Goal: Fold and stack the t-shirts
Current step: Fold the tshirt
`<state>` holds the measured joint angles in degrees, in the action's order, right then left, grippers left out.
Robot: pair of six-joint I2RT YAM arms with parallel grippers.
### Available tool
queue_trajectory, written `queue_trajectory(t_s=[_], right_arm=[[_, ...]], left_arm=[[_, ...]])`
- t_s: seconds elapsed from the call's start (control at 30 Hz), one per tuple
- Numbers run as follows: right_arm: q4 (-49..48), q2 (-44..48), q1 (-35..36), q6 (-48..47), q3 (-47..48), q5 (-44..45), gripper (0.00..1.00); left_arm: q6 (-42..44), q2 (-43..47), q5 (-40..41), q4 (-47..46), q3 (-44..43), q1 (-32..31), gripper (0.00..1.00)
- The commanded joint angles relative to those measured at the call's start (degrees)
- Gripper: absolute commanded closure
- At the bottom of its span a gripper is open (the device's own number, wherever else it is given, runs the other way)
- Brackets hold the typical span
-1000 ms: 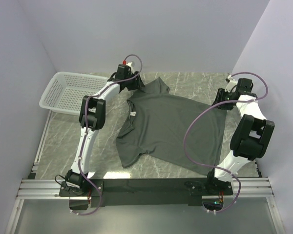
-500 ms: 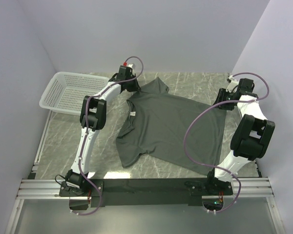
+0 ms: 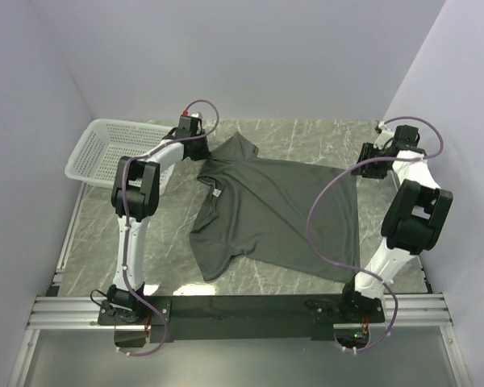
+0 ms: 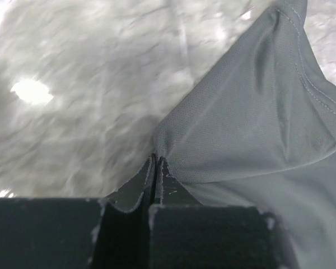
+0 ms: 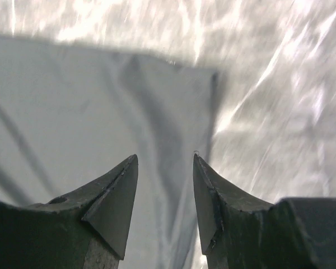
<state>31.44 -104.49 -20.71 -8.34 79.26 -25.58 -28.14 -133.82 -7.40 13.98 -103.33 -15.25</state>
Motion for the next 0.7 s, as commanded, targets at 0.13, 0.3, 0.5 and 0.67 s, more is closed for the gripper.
queue_trajectory(t_s=[0.13,0.3,0.5,0.67], right_arm=[[3.80,-11.16,-0.12,2.53,15.99,-0.61,0.48],[7.84,-19.60,1.19,3.76,26.11,-0.44,0.49],[7.75,-21.99,1.55,5.17,26.56,1.67,0.50],[8.55,-24.09,2.07,5.96,28.13,2.91,0.51]], left_arm=[[-1.83,7.78,1.87,-0.97,5.59,-0.22,0.99],[-2.18,9.36,0.02,-1.67,9.28,-0.22,0.99],[-2.09,10.07,-1.04,-1.94,10.78,-0.22,0.99],[-2.01,10.42,-1.48,-1.85,10.60,-0.22,0.99]])
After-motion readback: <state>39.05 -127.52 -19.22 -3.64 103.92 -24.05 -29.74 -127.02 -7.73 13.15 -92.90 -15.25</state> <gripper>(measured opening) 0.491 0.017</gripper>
